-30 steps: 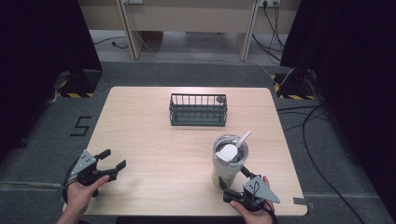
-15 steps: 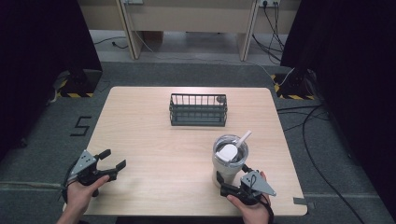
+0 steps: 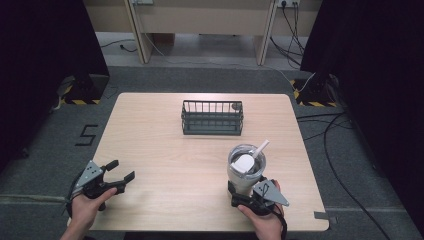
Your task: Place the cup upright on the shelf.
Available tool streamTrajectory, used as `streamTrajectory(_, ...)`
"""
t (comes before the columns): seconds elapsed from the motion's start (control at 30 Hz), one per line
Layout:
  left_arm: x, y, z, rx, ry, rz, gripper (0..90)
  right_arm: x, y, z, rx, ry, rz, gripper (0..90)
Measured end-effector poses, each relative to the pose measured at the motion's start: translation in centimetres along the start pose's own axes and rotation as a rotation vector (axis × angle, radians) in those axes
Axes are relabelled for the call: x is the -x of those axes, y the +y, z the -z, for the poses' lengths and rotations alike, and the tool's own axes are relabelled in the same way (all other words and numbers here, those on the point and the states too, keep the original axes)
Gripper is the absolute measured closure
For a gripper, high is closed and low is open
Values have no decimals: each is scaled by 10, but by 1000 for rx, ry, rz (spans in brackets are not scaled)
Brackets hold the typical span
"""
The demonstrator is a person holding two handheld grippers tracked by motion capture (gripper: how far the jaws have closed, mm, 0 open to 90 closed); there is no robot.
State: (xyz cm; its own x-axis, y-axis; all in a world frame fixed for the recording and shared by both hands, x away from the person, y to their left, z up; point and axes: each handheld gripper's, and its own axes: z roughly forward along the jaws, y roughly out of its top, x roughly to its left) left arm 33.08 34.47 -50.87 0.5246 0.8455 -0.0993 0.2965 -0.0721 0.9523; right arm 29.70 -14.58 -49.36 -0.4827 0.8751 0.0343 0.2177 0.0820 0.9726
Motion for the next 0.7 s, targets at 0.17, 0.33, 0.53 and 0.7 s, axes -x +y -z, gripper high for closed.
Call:
streamTrajectory(0.17,0,0,0,-1,0,0,153,0,-1,-4,-1,-11,1,83)
streamTrajectory(0.33,0,0,0,-2,-2,0,153,1,-1,-5,2,-13,20,104)
streamTrajectory(0.53,0,0,-1,-4,-3,-1,154,1,0,-5,-4,-6,23,108)
streamTrajectory(0.7,-1,-1,0,-5,-2,0,154,2,2,-5,-14,0,28,110)
